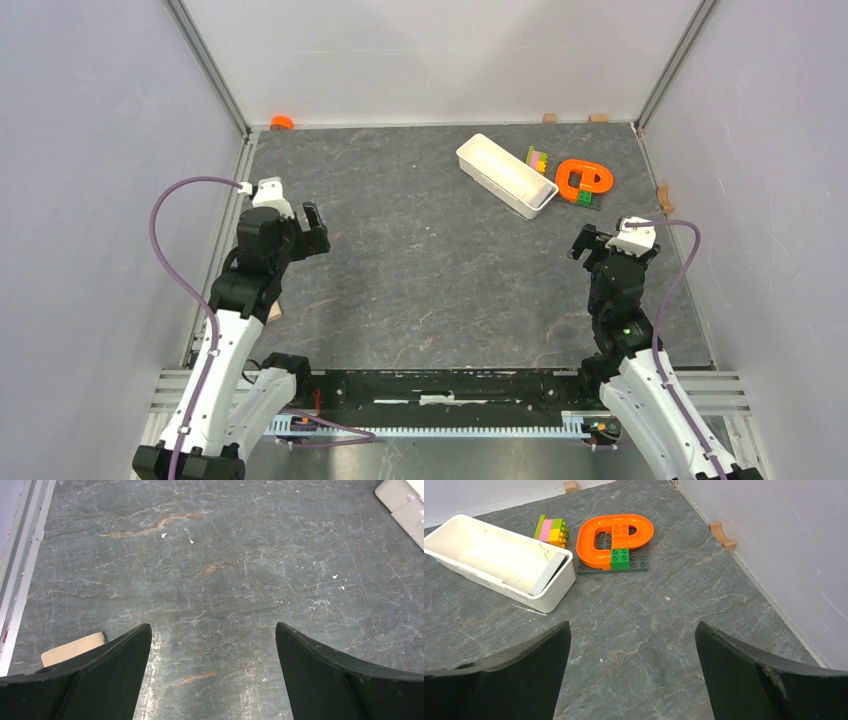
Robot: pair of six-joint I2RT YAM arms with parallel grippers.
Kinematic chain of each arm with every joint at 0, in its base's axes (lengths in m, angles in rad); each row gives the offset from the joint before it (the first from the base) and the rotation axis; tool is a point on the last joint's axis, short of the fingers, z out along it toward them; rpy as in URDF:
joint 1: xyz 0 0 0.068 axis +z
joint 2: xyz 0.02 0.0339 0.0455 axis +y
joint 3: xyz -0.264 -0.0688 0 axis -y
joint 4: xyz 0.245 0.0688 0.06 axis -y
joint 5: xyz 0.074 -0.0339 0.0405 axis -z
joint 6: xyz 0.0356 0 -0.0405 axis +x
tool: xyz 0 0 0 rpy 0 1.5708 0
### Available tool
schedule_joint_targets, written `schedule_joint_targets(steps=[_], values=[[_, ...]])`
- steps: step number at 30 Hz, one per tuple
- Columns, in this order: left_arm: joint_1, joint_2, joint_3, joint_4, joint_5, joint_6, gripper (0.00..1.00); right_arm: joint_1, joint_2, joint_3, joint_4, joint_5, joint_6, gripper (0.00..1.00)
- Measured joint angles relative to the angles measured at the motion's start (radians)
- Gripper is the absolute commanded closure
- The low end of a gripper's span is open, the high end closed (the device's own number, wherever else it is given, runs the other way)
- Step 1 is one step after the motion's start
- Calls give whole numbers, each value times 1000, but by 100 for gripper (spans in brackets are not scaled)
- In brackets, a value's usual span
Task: Put the credit cards into the card holder
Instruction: Open the card holder at the center of the board.
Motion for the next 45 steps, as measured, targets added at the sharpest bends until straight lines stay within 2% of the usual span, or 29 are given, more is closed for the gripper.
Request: schedule_joint_targets(steps=[8,11,22,32,38,45], values=[[3,62,3,-11,0,2,0,0,0,0,0,0,0,2],[36,104,3,-19,6,2,0,0,0,0,0,0,0,2],[389,399,3,-29,114,1,0,0,2,0,0,-27,-1,2],[654,574,3,-42,51,-12,0,0,-21,-13,6,-65,-11,2],[684,588,2,-47,47,-19,0,1,-55,-19,7,-71,-18,2],[700,721,2,-49,136,-19,0,1,-59,-22,7,-80,-24,2]])
